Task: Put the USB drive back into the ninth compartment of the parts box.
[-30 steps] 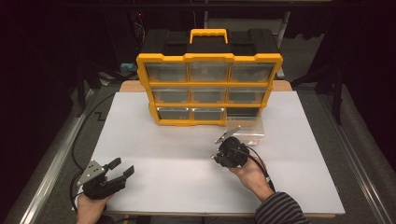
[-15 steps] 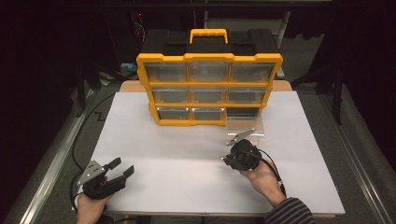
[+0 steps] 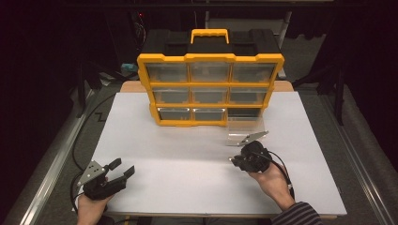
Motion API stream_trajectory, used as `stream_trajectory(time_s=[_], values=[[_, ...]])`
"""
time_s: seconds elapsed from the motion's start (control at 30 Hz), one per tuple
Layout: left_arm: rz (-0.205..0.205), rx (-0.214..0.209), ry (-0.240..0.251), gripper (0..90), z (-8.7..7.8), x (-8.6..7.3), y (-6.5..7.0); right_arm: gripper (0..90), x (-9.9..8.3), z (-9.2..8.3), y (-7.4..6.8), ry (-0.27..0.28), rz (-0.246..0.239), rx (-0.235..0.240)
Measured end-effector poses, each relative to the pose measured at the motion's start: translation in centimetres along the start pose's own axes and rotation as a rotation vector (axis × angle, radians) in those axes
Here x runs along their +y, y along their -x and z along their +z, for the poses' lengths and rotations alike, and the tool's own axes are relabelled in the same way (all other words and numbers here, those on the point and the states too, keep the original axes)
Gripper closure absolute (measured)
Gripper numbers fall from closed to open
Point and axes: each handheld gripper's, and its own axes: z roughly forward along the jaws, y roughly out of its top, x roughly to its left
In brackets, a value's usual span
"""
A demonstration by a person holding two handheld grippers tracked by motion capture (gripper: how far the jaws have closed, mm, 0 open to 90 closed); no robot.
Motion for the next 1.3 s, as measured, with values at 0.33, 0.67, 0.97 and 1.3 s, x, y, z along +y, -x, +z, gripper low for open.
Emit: stream_trajectory(time_s=[0.33,0.67,0.97,1.3], values=[[-0.005,0.004,0.003,35.4,0.0,0.0,0.0,79.4,-0.9,-1.0,0.8,0.031,0.028,-0.002],[-0.005,0.005,0.004,35.5,0.0,0.0,0.0,79.4,-1.6,-2.6,1.5,0.084,0.055,-0.008],[-0.004,0.005,0.003,35.4,0.0,0.0,0.0,79.3,-1.9,-4.3,2.0,0.153,0.066,-0.013],[-0.005,0.004,0.002,35.5,0.0,0.0,0.0,79.3,-1.5,-6.1,2.4,0.224,0.085,-0.02]])
